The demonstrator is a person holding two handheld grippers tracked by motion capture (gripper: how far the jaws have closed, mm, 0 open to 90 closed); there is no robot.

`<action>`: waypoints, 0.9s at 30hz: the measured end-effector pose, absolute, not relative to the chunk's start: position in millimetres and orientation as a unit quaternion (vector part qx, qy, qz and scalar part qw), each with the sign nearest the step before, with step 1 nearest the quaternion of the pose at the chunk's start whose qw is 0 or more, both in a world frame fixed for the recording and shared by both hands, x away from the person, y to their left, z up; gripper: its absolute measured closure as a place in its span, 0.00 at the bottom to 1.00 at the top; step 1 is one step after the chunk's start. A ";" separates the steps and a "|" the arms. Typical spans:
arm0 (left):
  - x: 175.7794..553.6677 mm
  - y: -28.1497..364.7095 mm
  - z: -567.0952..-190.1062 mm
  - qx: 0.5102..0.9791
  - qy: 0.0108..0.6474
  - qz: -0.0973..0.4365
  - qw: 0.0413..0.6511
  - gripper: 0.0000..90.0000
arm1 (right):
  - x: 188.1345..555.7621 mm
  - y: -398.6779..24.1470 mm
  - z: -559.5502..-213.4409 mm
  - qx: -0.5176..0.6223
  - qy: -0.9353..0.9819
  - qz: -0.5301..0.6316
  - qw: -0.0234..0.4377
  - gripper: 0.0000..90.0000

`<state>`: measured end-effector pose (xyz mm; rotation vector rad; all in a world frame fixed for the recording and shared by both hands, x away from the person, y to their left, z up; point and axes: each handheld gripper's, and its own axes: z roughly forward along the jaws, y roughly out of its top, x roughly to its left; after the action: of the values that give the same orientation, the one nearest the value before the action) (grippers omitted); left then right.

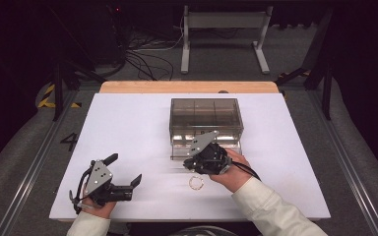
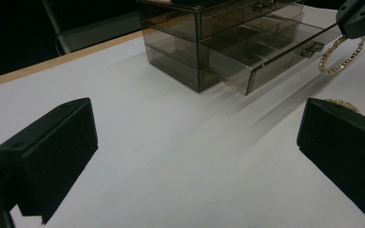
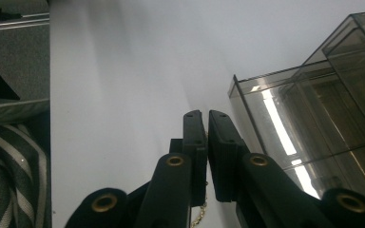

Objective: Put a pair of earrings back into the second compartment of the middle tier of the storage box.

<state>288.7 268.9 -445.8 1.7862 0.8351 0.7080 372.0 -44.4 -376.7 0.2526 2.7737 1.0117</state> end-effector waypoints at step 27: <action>289.0 268.4 -446.0 0.739 0.346 0.291 0.500 0.01 | 399.6 -64.9 -357.5 0.131 0.917 0.353 0.129 0.96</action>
<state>289.0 268.4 -446.0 1.7872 0.8363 0.7042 399.6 -64.9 -357.5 0.3809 2.6671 1.0251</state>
